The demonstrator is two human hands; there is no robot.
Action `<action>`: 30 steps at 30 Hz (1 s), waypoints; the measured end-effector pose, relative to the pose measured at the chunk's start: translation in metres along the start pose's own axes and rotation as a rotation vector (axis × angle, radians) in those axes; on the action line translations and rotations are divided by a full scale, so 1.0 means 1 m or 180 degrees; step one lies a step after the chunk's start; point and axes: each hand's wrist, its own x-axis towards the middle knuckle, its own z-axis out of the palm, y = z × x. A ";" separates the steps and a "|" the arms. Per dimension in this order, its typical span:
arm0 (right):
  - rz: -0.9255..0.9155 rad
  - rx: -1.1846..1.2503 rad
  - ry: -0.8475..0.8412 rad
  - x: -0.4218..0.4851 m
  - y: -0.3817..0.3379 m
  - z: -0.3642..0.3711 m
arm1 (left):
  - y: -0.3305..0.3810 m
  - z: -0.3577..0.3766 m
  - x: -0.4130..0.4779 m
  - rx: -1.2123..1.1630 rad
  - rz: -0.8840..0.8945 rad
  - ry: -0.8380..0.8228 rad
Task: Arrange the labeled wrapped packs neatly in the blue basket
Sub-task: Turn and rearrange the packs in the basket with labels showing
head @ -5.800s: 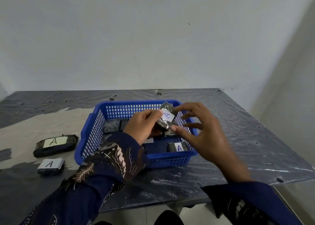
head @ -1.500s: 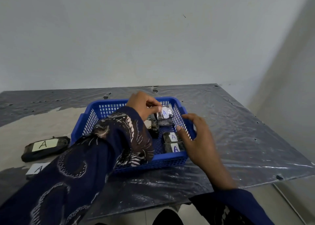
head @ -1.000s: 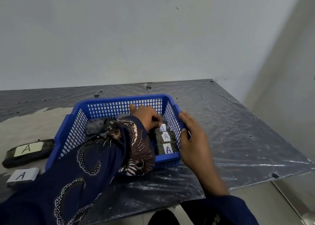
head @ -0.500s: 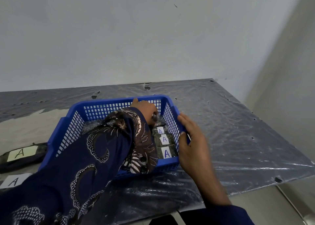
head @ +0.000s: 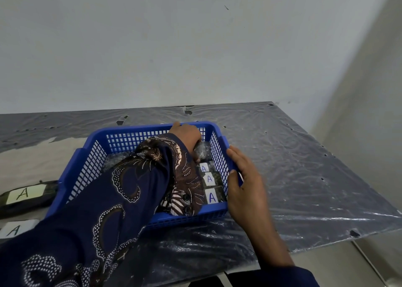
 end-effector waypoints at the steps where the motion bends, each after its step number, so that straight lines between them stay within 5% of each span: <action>1: -0.0009 -0.0013 0.0006 0.000 0.000 0.000 | -0.001 -0.002 -0.002 0.0032 0.0039 0.0180; 7: 0.0010 -0.0073 -0.0025 -0.001 -0.004 -0.001 | -0.013 -0.021 -0.019 -0.0018 0.0298 0.1143; 10: 0.0003 -0.0054 -0.0046 -0.001 -0.004 -0.001 | -0.024 -0.032 -0.038 -0.1219 0.0045 0.1265; 12: -0.0006 -0.0064 -0.0026 -0.001 -0.003 -0.001 | -0.026 -0.041 -0.052 -0.2504 -0.0321 0.0958; 15: -0.0033 -0.0147 -0.0037 -0.001 -0.004 -0.002 | -0.026 -0.045 -0.066 -0.4724 -0.0841 -0.0185; 17: -0.0117 -0.0245 -0.0064 -0.002 -0.006 -0.003 | -0.025 -0.042 -0.073 -0.5485 -0.0864 -0.0626; 22: -0.0344 -0.0705 -0.0038 -0.002 -0.012 -0.005 | -0.011 -0.041 -0.090 -0.5608 -0.0950 -0.1011; 25: -0.1113 -0.1252 0.0016 0.003 -0.025 -0.011 | -0.002 -0.048 -0.104 -0.5331 -0.1077 -0.1027; 30: -0.2122 -0.1640 -0.0792 0.026 -0.055 -0.016 | 0.008 -0.052 -0.121 -0.5130 -0.1407 -0.0878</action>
